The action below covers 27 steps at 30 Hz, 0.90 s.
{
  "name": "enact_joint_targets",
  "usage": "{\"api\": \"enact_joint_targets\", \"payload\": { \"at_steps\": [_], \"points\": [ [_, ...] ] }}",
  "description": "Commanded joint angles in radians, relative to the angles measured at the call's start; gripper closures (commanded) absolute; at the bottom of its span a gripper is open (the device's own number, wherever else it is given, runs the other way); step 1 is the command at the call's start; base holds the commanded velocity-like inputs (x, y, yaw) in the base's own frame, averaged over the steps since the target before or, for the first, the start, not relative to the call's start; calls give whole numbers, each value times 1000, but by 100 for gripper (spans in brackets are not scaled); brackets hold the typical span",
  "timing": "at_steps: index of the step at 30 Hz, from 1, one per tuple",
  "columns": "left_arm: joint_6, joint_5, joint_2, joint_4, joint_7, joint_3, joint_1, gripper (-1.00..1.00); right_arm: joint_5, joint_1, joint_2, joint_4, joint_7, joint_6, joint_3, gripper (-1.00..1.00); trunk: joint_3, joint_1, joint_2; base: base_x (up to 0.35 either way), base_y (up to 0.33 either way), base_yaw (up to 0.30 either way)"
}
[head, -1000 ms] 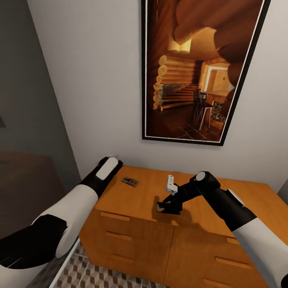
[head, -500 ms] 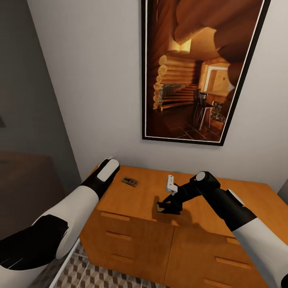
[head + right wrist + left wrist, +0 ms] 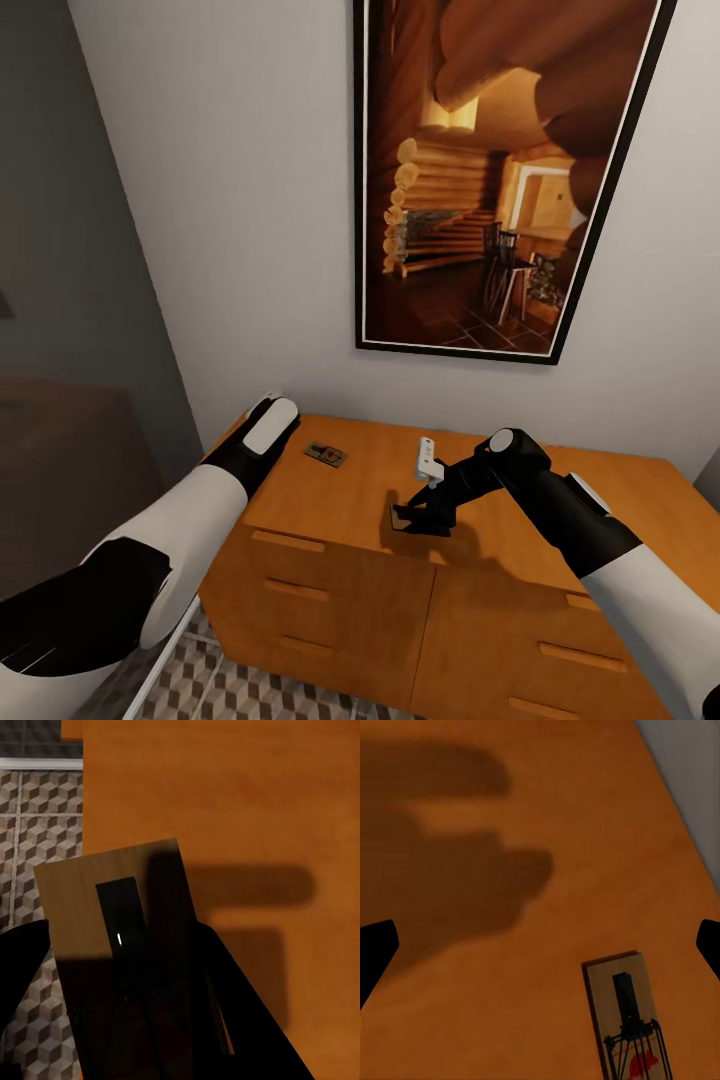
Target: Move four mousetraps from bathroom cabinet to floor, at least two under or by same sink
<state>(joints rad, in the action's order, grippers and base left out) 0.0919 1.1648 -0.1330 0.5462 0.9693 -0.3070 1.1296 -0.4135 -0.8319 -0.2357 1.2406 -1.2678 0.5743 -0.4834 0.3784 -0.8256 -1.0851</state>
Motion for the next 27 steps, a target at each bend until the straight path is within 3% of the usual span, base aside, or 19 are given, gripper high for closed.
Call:
{"api": "enact_joint_targets", "payload": {
  "at_steps": [1, 8, 11, 15, 19, 21, 22, 23, 24, 27],
  "points": [
    [8, 1, 1, 1, 6, -4, 1, -100, -4, -1, 0, 1, -4, 9, -1, 100, 1, 0, -1, 0, 0, 0],
    [30, 2, 2, 6, 5, -4, 1, -100, -4, -1, 0, 0, -4, 9, -1, 100, 1, 0, -1, 0, 0, 0],
    [73, 2, 3, 9, 7, -4, 1, -100, -4, -1, 0, 0, -4, 9, -1, 100, 1, 0, -1, 0, 0, 0],
    [263, 2, 9, 17, 8, -3, 2, -100, -4, -1, 0, -1, -4, 9, -1, 100, 1, 0, -1, 0, 0, 0],
    [606, 1, 17, 62, 7, 0, 2, -100, -4, -1, 0, -7, -4, 9, -1, 100, 1, 0, -1, 0, 0, 0],
    [748, 0, 28, 101, 6, 0, 2, -100, -4, -1, 0, -15, -4, 9, -1, 100, 1, 0, -1, 0, 0, 0],
    [780, 0, 30, 110, 6, 0, 2, -100, -4, -1, 0, -17, -4, 9, -1, 100, 1, 0, -1, 0, 0, 0],
    [866, -4, 37, 138, 6, -5, 3, -100, -4, -1, -1, -25, -4, 9, -1, 100, 1, 0, -1, 0, 0, 0],
    [907, -8, 43, 153, 6, -27, 8, -100, -4, -1, -3, -29, -4, 9, 0, 100, 1, 0, -1, 0, 0, 0],
    [922, -9, 54, 159, 5, -104, 13, -100, -2, -1, -4, -30, -4, 10, 0, 100, 1, 0, -1, 0, 0, 0]
  ]
}}
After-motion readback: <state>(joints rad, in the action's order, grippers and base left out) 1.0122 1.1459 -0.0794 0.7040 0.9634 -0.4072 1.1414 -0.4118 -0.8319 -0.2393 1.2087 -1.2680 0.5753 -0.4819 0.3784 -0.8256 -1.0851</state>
